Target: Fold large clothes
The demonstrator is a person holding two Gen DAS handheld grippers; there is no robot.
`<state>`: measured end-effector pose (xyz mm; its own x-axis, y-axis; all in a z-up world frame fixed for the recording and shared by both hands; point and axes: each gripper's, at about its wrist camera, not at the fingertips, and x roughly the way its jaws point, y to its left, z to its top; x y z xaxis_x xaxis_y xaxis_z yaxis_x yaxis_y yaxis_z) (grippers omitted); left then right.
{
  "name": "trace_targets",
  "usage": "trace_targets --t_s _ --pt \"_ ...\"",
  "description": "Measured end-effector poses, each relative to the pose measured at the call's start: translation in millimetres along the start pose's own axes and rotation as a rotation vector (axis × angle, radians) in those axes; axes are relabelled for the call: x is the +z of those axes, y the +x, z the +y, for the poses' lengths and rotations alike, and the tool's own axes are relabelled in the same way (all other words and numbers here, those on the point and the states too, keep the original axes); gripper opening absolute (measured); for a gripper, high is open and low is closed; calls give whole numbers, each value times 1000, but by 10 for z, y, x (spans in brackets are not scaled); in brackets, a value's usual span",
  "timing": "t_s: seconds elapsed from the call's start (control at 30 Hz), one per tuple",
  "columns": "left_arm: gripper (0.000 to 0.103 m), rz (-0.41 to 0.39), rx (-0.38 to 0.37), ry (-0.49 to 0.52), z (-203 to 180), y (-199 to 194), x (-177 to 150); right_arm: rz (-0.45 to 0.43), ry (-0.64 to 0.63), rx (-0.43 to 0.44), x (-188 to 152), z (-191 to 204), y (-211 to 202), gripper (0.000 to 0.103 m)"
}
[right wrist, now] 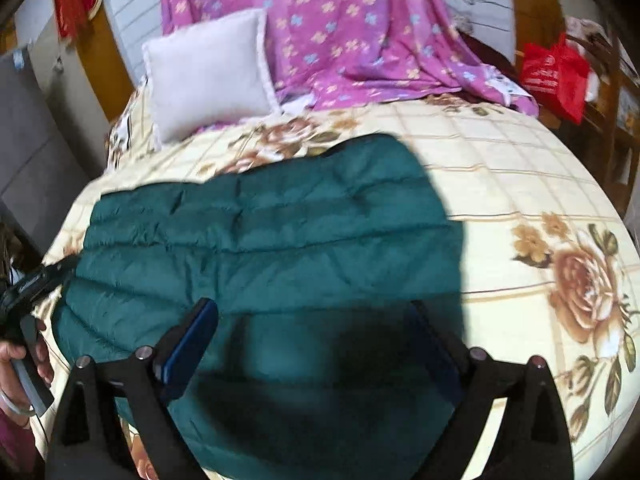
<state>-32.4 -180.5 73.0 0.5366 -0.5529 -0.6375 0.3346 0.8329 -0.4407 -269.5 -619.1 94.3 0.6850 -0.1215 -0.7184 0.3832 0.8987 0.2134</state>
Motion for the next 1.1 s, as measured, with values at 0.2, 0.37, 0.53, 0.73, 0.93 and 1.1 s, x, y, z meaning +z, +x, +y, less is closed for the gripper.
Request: trace_targets --t_s 0.2,0.37,0.53,0.73,0.93,1.1 --pt "55 70 -92 -142 340 87 -58 64 182 40 -27 -589 188 103" --pt "60 78 -129 -167 372 201 -81 92 237 95 -75 -751 470 103" --pt "70 117 -168 -201 396 376 -114 127 245 180 -21 -766 750 103" --pt "72 116 -230 -235 434 473 -149 157 187 184 55 -688 921 103" --pt "35 112 -235 -172 312 369 -156 107 104 196 54 -497 775 77" --pt "25 105 -219 -137 205 187 -166 82 95 196 59 -377 506 50"
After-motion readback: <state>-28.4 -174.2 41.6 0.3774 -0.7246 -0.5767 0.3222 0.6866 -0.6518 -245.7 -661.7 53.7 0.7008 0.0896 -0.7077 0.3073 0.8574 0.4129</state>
